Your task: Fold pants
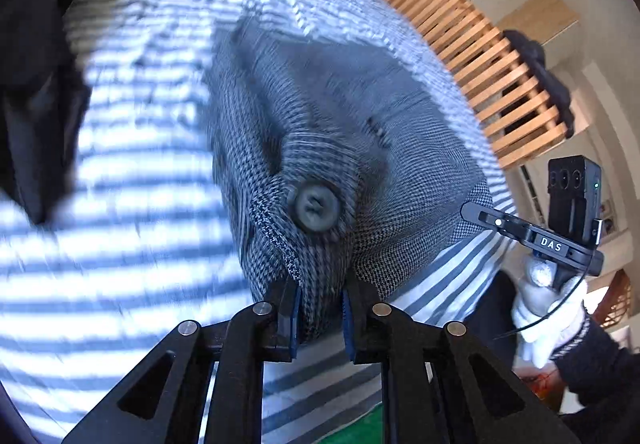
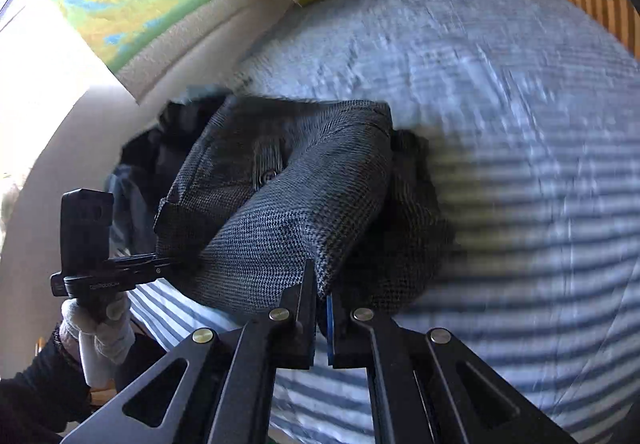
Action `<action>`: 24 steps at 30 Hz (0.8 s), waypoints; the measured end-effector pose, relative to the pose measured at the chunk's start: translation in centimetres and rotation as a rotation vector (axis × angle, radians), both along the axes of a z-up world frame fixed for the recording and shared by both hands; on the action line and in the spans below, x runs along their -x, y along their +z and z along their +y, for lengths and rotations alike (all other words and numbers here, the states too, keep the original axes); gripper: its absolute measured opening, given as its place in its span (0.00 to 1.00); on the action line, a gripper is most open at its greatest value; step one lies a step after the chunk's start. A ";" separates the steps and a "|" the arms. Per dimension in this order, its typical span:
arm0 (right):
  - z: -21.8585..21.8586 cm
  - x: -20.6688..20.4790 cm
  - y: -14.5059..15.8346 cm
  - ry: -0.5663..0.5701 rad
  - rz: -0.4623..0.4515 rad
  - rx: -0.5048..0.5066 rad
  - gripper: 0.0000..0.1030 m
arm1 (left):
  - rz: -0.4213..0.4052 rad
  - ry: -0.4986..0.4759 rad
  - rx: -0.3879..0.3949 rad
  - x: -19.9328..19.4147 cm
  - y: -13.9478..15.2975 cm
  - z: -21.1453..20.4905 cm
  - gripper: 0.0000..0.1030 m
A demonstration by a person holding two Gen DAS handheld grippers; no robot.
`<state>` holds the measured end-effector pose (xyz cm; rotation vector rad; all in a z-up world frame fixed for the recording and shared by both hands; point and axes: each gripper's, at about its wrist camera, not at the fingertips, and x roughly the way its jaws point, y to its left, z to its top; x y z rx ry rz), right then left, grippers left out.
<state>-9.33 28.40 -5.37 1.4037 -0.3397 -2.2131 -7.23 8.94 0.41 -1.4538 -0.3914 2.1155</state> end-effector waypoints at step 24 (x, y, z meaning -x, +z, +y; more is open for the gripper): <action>-4.2 4.1 -0.9 0.048 0.117 -0.236 0.23 | 0.161 0.058 0.267 5.0 3.4 2.5 0.47</action>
